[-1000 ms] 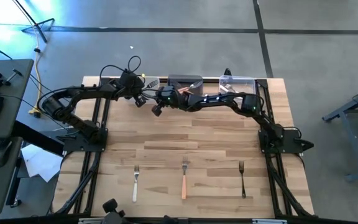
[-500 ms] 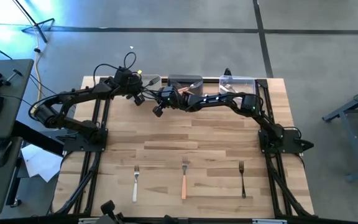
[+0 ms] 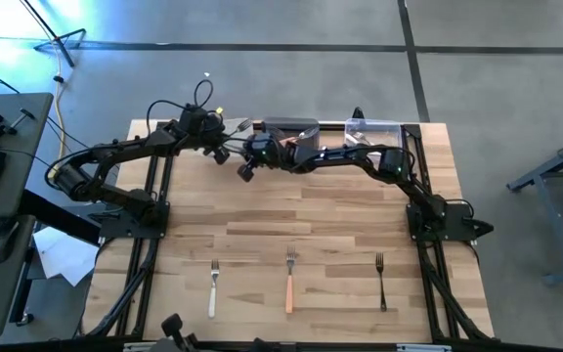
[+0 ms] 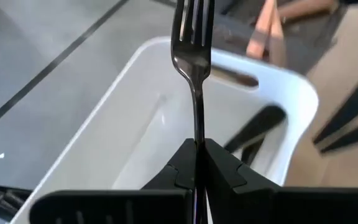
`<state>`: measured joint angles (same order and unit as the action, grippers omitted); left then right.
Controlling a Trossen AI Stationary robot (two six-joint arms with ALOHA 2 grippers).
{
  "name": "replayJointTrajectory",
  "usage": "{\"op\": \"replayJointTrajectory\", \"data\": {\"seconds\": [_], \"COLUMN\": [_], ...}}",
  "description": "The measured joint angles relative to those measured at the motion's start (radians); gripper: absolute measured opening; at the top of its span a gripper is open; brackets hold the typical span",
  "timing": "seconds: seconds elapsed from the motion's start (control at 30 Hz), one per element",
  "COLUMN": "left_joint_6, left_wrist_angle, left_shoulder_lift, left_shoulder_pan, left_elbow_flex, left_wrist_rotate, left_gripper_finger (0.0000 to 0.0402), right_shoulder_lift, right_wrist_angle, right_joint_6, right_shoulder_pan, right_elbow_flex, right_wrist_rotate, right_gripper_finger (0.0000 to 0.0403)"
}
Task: Sort silverware by color (type)
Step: Put the top black fork into the white bin
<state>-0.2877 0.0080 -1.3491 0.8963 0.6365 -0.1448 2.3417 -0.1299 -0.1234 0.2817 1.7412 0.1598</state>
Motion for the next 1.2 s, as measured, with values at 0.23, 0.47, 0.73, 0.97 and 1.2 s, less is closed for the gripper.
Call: {"op": "replayJointTrajectory", "data": {"seconds": [0.23,0.47,0.73,0.97,1.2], "left_joint_6": [0.079,0.170,0.355,0.196,0.023], "left_wrist_angle": [0.043,0.171,0.357,0.263,0.215], "left_shoulder_lift": [0.000,-0.002,-0.002,-0.001,-0.001], "left_shoulder_pan": [0.000,0.001,0.000,0.000,-0.001], "left_elbow_flex": [-0.006,-0.126,-0.175,-0.175,-0.175], "left_wrist_rotate": [0.004,0.043,0.098,0.026,0.030], "left_gripper_finger": [0.0005,0.0005,0.0005,0.0005,0.0005], "right_shoulder_lift": [-0.070,-0.297,-0.568,-0.686,-0.694], "right_wrist_angle": [0.042,-0.072,-0.369,-0.425,-0.430], "right_joint_6": [0.044,0.054,0.008,0.017,0.026], "right_shoulder_pan": [0.004,0.041,0.071,0.074,0.074], "right_elbow_flex": [-0.004,-0.258,-0.665,-0.808,-0.821], "right_wrist_rotate": [0.009,0.094,0.096,0.121,0.125], "right_gripper_finger": [0.0000,0.0000,0.0000,0.0000,0.0000]}}
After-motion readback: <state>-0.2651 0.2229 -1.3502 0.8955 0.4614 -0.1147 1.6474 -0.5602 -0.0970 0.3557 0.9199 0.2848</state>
